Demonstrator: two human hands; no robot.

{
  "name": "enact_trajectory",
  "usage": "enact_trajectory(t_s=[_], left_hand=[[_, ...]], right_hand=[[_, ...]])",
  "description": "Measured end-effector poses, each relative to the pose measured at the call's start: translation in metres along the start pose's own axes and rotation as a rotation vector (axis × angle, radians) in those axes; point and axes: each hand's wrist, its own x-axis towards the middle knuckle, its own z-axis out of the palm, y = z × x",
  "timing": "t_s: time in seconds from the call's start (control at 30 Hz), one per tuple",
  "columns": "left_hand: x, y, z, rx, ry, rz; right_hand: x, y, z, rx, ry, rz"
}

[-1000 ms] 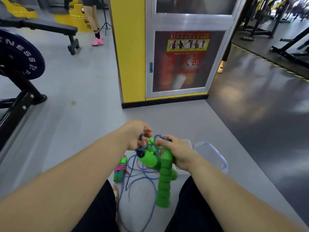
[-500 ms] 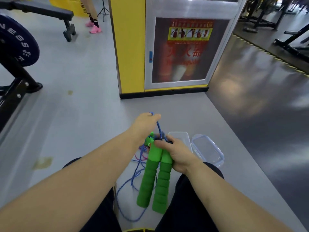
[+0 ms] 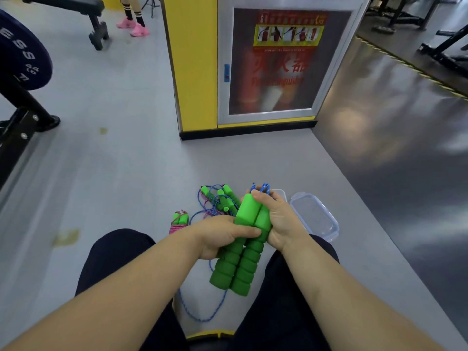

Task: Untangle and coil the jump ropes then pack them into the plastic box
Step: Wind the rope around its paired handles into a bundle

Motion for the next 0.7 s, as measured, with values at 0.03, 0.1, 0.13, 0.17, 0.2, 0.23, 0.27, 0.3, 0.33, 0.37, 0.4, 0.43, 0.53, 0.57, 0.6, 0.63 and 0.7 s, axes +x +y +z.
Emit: enact_trajectory(t_s=[0.03,0.1,0.13,0.17,0.2,0.23,0.27,0.3,0.33,0.37,0.4,0.43,0.53,0.57,0.6,0.63,0.7], left_hand=[[-0.001,0.0,0.001,0.007,0.001,-0.008],[0.0,-0.001,0.003,0.006,-0.002,-0.016],[0.001,-0.002,0.003,-0.003,-0.007,-0.014],[0.001,-0.004,0.003,-0.014,-0.009,-0.013],[0.002,-0.005,0.003,-0.029,-0.013,-0.009],[0.002,-0.007,0.003,-0.038,-0.021,-0.004],[0.002,-0.008,0.003,-0.048,-0.03,0.003],[0.002,-0.008,0.003,-0.055,-0.034,0.01],[0.002,-0.009,0.004,-0.064,-0.036,0.018],[0.002,-0.009,0.003,-0.069,-0.034,0.024],[0.002,-0.01,0.003,-0.075,-0.035,0.027],[0.001,-0.011,0.002,-0.084,-0.042,0.032],[-0.002,-0.017,-0.003,-0.128,-0.1,0.044],[-0.003,-0.018,-0.005,-0.143,-0.121,0.039],[-0.005,-0.02,-0.005,-0.151,-0.142,0.029],[-0.006,-0.021,-0.005,-0.152,-0.16,0.015],[-0.006,-0.022,-0.004,-0.127,-0.167,-0.002]], right_hand=[[0.0,0.0,-0.001,0.005,0.021,0.001],[0.0,0.001,-0.001,0.016,0.068,0.004],[0.0,0.002,-0.001,0.015,0.085,0.004],[0.0,0.003,-0.002,0.01,0.095,0.002],[-0.001,0.002,-0.001,0.006,0.101,0.002],[-0.001,0.003,0.0,0.005,0.102,0.001],[-0.002,0.003,0.0,0.008,0.108,-0.002],[-0.002,0.003,0.001,0.011,0.118,-0.008],[-0.003,0.002,0.002,0.015,0.126,-0.015],[-0.003,0.002,0.003,0.02,0.131,-0.022],[-0.004,0.001,0.004,0.023,0.134,-0.027],[-0.004,0.001,0.005,0.027,0.137,-0.034],[-0.004,-0.002,0.005,0.088,0.121,-0.045],[-0.003,-0.002,0.003,0.102,0.108,-0.044],[-0.003,-0.003,0.003,0.107,0.095,-0.04],[-0.002,-0.003,0.002,0.103,0.091,-0.038],[-0.001,-0.002,0.001,0.098,0.108,-0.047]])
